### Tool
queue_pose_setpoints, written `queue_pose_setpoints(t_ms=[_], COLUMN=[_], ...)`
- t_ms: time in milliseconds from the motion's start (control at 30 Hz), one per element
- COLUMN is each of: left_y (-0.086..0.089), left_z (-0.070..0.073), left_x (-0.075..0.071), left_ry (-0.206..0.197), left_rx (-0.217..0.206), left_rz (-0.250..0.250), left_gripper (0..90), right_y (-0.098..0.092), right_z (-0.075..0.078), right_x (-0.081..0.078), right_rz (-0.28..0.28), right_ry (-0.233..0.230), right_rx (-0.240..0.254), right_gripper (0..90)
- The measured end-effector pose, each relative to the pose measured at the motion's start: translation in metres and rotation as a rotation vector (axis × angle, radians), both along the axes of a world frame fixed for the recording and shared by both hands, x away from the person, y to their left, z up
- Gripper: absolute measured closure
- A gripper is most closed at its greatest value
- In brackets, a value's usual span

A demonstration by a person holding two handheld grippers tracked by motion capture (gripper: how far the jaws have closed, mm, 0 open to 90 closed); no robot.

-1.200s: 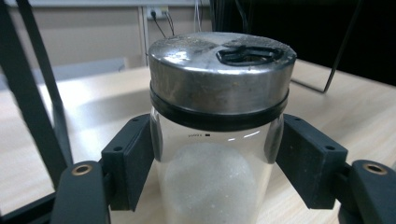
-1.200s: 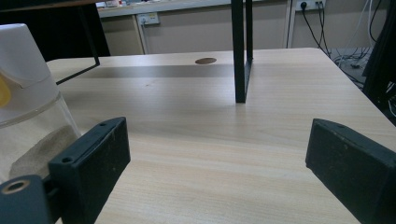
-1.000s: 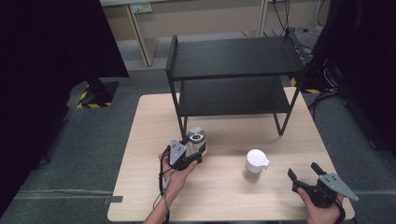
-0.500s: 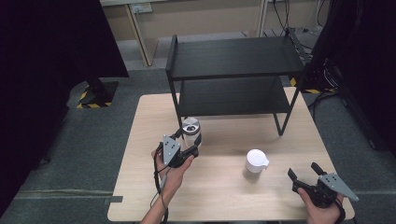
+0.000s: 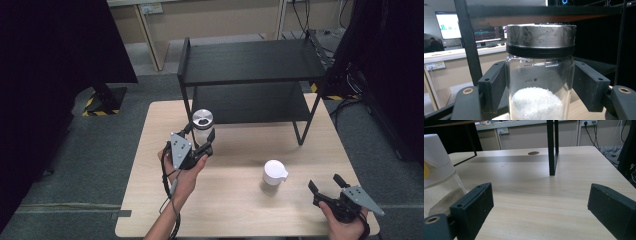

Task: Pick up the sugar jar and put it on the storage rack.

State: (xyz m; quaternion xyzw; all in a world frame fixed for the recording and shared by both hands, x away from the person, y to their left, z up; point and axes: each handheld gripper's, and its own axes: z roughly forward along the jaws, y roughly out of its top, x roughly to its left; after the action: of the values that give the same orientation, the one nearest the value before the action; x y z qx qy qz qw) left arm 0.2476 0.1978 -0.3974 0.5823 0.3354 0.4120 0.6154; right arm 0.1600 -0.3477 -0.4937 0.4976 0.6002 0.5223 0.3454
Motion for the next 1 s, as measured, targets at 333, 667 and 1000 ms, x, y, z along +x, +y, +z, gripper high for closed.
queue_pose_setpoints(t_ms=[333, 667, 1000], left_y=[-0.003, -0.005, -0.008], left_z=[0.029, 0.066, 0.099], left_x=[0.005, 0.013, 0.022], left_ry=[-0.031, -0.062, -0.085], left_rx=[-0.029, -0.066, -0.074], left_rz=[-0.005, -0.007, -0.005], left_gripper=[30.4, 30.4, 30.4], right_y=[0.0, -0.001, -0.001], right_z=[0.0, 0.0, 0.0], right_x=[0.0, 0.0, 0.0], right_rz=[-0.001, -0.002, 0.001], right_ry=[0.001, 0.001, 0.003], right_rx=[0.006, 0.011, 0.008], right_gripper=[6.7, 6.7, 6.8])
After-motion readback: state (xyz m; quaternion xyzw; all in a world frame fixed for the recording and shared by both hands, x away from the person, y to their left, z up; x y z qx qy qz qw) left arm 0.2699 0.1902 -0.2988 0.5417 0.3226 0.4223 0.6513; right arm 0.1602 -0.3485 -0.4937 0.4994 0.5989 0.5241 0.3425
